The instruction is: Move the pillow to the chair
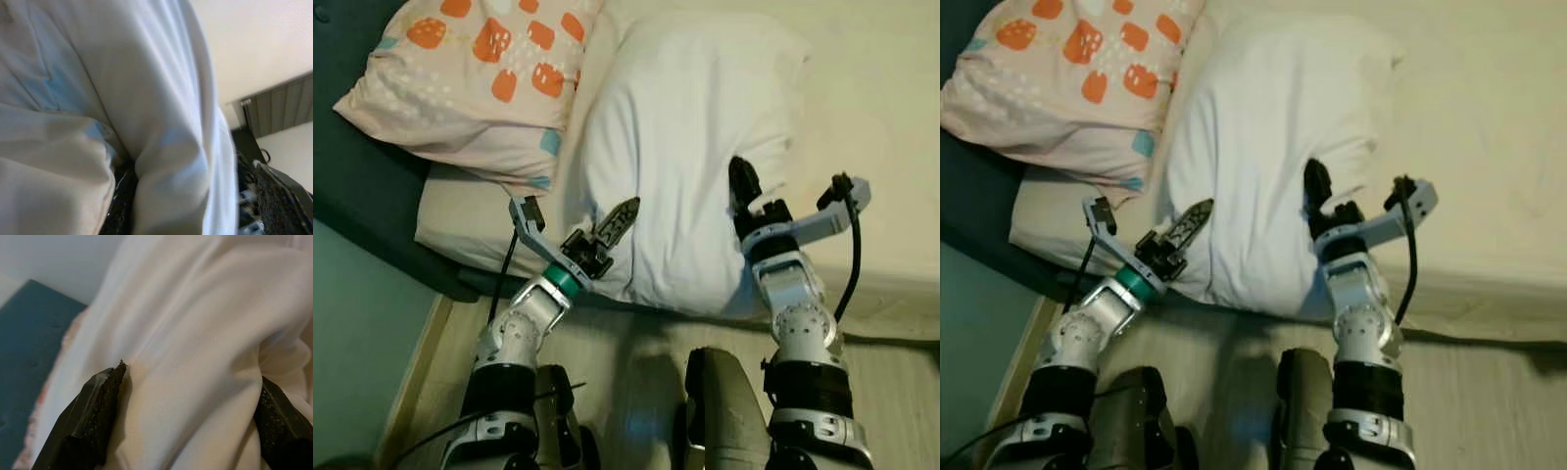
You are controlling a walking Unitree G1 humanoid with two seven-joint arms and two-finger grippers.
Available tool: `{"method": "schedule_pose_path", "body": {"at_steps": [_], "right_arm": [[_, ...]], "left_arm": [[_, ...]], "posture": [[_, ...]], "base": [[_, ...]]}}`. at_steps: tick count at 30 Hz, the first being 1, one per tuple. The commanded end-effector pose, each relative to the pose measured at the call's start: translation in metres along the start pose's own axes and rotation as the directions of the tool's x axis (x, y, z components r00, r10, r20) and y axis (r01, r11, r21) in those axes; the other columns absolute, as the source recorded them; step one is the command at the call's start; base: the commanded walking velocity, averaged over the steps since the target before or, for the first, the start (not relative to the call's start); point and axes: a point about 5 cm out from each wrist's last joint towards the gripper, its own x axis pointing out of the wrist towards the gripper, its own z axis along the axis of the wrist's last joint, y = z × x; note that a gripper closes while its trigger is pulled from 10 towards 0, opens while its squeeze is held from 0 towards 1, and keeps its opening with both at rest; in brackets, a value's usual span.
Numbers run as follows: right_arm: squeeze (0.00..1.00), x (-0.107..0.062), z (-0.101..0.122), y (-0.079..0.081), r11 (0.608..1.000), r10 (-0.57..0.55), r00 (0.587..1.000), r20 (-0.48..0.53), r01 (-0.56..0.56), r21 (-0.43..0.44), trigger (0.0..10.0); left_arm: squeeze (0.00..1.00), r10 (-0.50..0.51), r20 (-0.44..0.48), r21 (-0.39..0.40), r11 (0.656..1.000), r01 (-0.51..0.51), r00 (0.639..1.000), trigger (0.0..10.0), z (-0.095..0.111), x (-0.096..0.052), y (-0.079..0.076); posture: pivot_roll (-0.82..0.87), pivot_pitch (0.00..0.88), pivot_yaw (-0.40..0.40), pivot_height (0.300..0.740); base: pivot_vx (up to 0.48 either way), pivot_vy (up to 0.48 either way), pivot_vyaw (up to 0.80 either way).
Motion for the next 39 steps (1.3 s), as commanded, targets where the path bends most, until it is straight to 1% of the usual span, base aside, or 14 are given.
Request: {"method": "schedule_pose_path", "body": {"at_steps": [1, 2, 3, 7, 8, 9, 14, 19, 27, 28, 29, 30, 34, 39], "right_arm": [[0.15, -0.003, -0.02, 0.002, 1.0, 0.001, 0.997, -0.075, -0.001, -0.003, 10.0], [0.0, -0.005, -0.025, -0.002, 0.998, -0.017, 0.994, -0.104, 0.011, -0.062, 10.0], [0.0, -0.005, -0.025, -0.002, 0.998, -0.017, 0.994, -0.104, 0.011, -0.062, 10.0], [0.0, -0.008, -0.034, -0.011, 0.985, -0.056, 0.987, -0.148, 0.03, -0.172, 10.0], [0.0, -0.009, -0.036, -0.014, 0.98, -0.072, 0.986, -0.153, 0.041, -0.196, 10.0], [0.0, -0.01, -0.037, -0.017, 0.977, -0.084, 0.984, -0.155, 0.051, -0.207, 10.0], [0.0, -0.011, -0.035, -0.021, 0.973, -0.106, 0.984, -0.144, 0.073, -0.219, 10.0], [0.0, -0.01, -0.03, -0.026, 0.968, -0.129, 0.984, -0.121, 0.099, -0.228, 10.0], [0.0, -0.008, -0.033, -0.029, 0.966, -0.141, 0.982, -0.129, 0.107, -0.235, 10.0], [0.0, -0.008, -0.035, -0.029, 0.967, -0.145, 0.981, -0.13, 0.112, -0.23, 10.0], [0.0, -0.008, -0.035, -0.029, 0.967, -0.146, 0.981, -0.129, 0.114, -0.228, 10.0], [0.0, -0.007, -0.036, -0.029, 0.967, -0.147, 0.981, -0.129, 0.115, -0.226, 10.0], [0.0, -0.007, -0.036, -0.029, 0.968, -0.15, 0.981, -0.127, 0.12, -0.22, 10.0], [0.0, -0.007, -0.039, -0.032, 0.976, -0.156, 0.98, -0.125, 0.133, -0.173, 10.0]], "left_arm": [[1.0, -0.131, -0.081, -0.155, 0.981, 0.118, 0.988, 10.0, -0.057, 0.025, -0.032], [1.0, -0.091, -0.143, -0.043, 0.995, 0.086, 0.986, 10.0, -0.059, 0.02, -0.027], [1.0, -0.091, -0.143, -0.043, 0.995, 0.086, 0.986, 10.0, -0.059, 0.02, -0.027], [0.9, -0.004, -0.219, 0.191, 0.981, 0.046, 0.976, 10.0, -0.053, 0.01, -0.014], [0.4, 0.011, -0.238, 0.255, 0.966, 0.051, 0.971, 10.0, -0.047, 0.005, -0.012], [0.0, 0.01, -0.251, 0.297, 0.952, 0.067, 0.968, 10.0, -0.04, 0.001, -0.013], [0.0, 0.005, -0.252, 0.352, 0.932, 0.087, 0.968, 10.0, -0.021, -0.01, -0.018], [0.0, 0.067, -0.154, 0.441, 0.897, 0.007, 0.986, 10.0, 0.015, -0.036, -0.014], [0.0, 0.219, 0.101, 0.451, 0.86, -0.241, 0.97, 10.0, 0.08, -0.065, 0.009], [0.66, 0.259, 0.178, 0.419, 0.853, -0.312, 0.949, 10.0, 0.098, -0.074, 0.017], [0.66, 0.272, 0.205, 0.403, 0.852, -0.335, 0.94, 10.0, 0.104, -0.077, 0.02], [1.0, 0.282, 0.225, 0.389, 0.852, -0.351, 0.933, 10.0, 0.111, -0.081, 0.022], [1.0, 0.307, 0.247, 0.367, 0.848, -0.382, 0.919, 10.0, 0.119, -0.085, 0.029], [1.0, 0.441, 0.295, 0.278, 0.809, -0.518, 0.847, 10.0, 0.126, -0.088, 0.063]], "posture": [[-0.05, 0.211, 0.151, 0.572], [-0.05, 0.211, 0.152, 0.572], [-0.05, 0.211, 0.152, 0.572], [-0.05, 0.212, 0.148, 0.572], [-0.05, 0.214, 0.146, 0.572], [-0.04, 0.215, 0.144, 0.572], [-0.04, 0.218, 0.144, 0.572], [-0.03, 0.225, 0.137, 0.572], [-0.02, 0.238, 0.115, 0.572], [-0.02, 0.238, 0.115, 0.572], [-0.02, 0.238, 0.115, 0.572], [-0.02, 0.243, 0.114, 0.572], [-0.02, 0.245, 0.109, 0.572], [-0.03, 0.254, 0.096, 0.572]], "base": [[0.0, 0.0, 0.0], [0.0, 0.0, 0.0], [0.0, 0.0, 0.0], [0.0, 0.0, 0.0], [0.0, 0.0, 0.0], [0.0, 0.0, 0.0], [0.0, 0.0, 0.0], [0.0, 0.0, 0.0], [0.0, 0.0, 0.0], [0.0, 0.0, 0.0], [0.0, 0.0, 0.0], [0.0, 0.0, 0.0], [0.0, 0.0, 0.0], [0.0, 0.0, 0.0]]}}
